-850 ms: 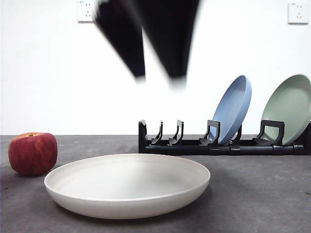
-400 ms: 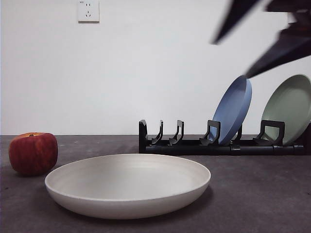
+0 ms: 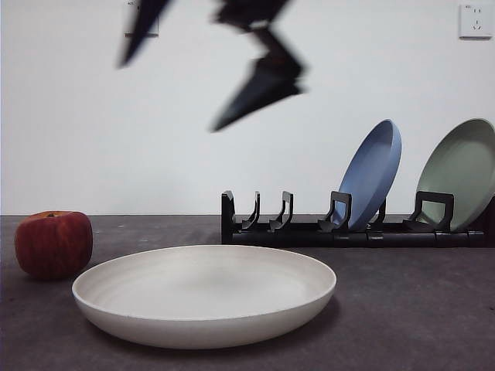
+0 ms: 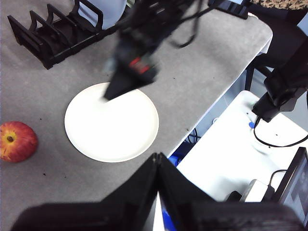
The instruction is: Take the yellow plate from the plate rack,put the plate on the table,take the apple from the table,put the apple in the plate
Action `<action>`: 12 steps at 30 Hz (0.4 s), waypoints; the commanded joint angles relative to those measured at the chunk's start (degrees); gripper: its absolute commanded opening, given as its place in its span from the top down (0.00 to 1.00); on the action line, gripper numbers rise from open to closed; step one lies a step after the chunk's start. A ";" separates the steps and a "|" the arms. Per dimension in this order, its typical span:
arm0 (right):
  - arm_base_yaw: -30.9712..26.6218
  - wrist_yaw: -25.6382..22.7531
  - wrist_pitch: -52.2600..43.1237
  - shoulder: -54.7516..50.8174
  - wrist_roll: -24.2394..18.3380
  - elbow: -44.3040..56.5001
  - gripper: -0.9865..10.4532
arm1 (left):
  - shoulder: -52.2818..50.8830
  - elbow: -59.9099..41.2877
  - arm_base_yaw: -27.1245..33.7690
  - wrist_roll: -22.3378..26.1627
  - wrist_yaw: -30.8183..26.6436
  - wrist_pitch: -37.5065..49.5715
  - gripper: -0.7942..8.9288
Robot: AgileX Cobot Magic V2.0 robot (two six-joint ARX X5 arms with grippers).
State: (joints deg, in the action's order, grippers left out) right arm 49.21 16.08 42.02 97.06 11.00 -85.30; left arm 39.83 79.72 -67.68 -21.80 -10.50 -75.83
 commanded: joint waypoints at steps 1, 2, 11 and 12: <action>2.51 -2.99 -0.02 7.56 -2.97 -7.37 0.16 | -0.22 -0.09 -0.20 -0.90 0.00 0.33 0.92; 3.28 -4.63 -0.04 9.86 -3.58 -9.81 0.16 | -0.22 -0.09 -0.20 -0.90 0.00 0.33 0.92; 7.41 -13.79 -1.42 29.14 -8.59 -29.75 0.16 | -0.20 -0.15 -0.20 -0.48 0.04 0.33 0.92; 7.45 -14.47 -2.25 31.19 -9.27 -30.99 0.16 | -0.22 -0.15 -0.20 -0.46 0.13 0.33 0.92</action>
State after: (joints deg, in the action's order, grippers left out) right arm 56.60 1.87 39.79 127.42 2.87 -116.27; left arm 39.72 79.72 -67.68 -22.13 -10.35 -75.81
